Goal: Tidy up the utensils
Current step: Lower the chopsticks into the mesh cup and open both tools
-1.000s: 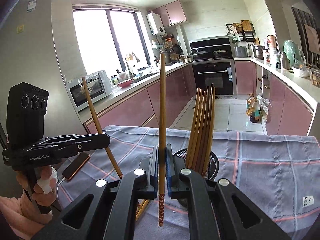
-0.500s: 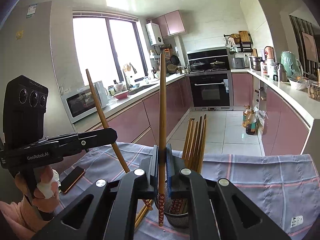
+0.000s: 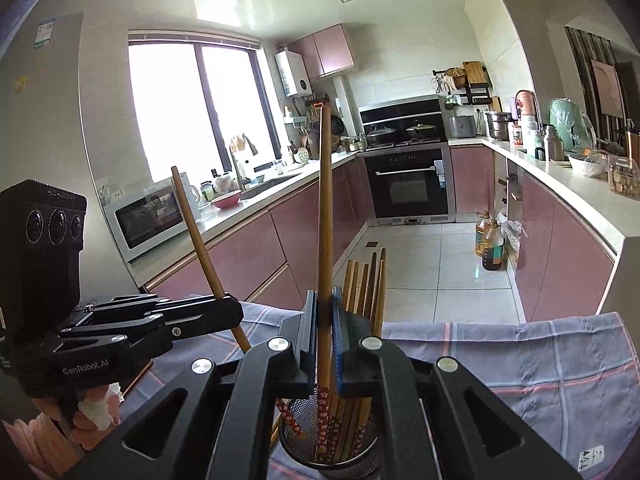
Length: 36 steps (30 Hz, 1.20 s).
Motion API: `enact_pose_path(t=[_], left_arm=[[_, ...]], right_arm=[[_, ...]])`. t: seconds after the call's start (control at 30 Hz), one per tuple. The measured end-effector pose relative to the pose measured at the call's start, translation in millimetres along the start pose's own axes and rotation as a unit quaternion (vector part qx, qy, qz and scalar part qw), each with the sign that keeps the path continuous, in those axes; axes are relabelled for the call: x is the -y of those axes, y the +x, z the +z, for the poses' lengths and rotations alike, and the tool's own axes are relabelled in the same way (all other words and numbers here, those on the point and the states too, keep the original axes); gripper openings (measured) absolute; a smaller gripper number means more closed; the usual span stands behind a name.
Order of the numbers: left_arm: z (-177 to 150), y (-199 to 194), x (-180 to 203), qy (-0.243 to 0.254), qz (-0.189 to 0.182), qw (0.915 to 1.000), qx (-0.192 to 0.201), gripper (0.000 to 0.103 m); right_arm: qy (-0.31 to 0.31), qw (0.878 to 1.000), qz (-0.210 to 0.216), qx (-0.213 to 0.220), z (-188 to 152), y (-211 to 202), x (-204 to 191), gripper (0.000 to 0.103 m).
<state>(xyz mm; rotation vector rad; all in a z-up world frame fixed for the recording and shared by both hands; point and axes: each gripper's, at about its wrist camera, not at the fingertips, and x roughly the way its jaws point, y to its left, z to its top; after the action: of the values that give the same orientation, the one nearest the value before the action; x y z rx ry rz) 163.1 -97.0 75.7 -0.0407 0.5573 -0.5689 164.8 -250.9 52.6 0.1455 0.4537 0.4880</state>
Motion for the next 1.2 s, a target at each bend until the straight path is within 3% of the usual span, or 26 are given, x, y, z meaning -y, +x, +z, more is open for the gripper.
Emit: enact_pose_path(t=[0.37, 0.57, 0.77, 0.87, 1.0, 1.2], left_arm=[[-15, 38, 0, 0.034, 0.018, 0.9964, -0.076, 0.008], [-20, 58, -11, 0.026, 0.018, 0.9937, -0.107, 0.008], [-20, 72, -16, 0.014, 0.022, 0.9931, -0.114, 0.008], [-17, 74, -19, 0.010, 0.022, 0.9937, -0.109, 0.016], [-18, 72, -22, 0.002, 0.018, 0.9943, -0.105, 0.016], [-23, 62, -31, -0.012, 0.017, 0.9953, -0.094, 0.023]], right_arm=[[0.005, 0.997, -0.013, -0.074, -26, 29, 12, 0.006], [0.011, 0.995, -0.020, -0.100, -35, 39, 16, 0.006], [0.021, 0.994, -0.025, -0.102, -35, 44, 21, 0.008], [0.024, 0.994, -0.025, -0.100, -35, 44, 22, 0.008], [0.025, 0.995, -0.024, -0.098, -36, 43, 22, 0.009], [0.029, 0.996, -0.020, -0.087, -36, 35, 22, 0.019]])
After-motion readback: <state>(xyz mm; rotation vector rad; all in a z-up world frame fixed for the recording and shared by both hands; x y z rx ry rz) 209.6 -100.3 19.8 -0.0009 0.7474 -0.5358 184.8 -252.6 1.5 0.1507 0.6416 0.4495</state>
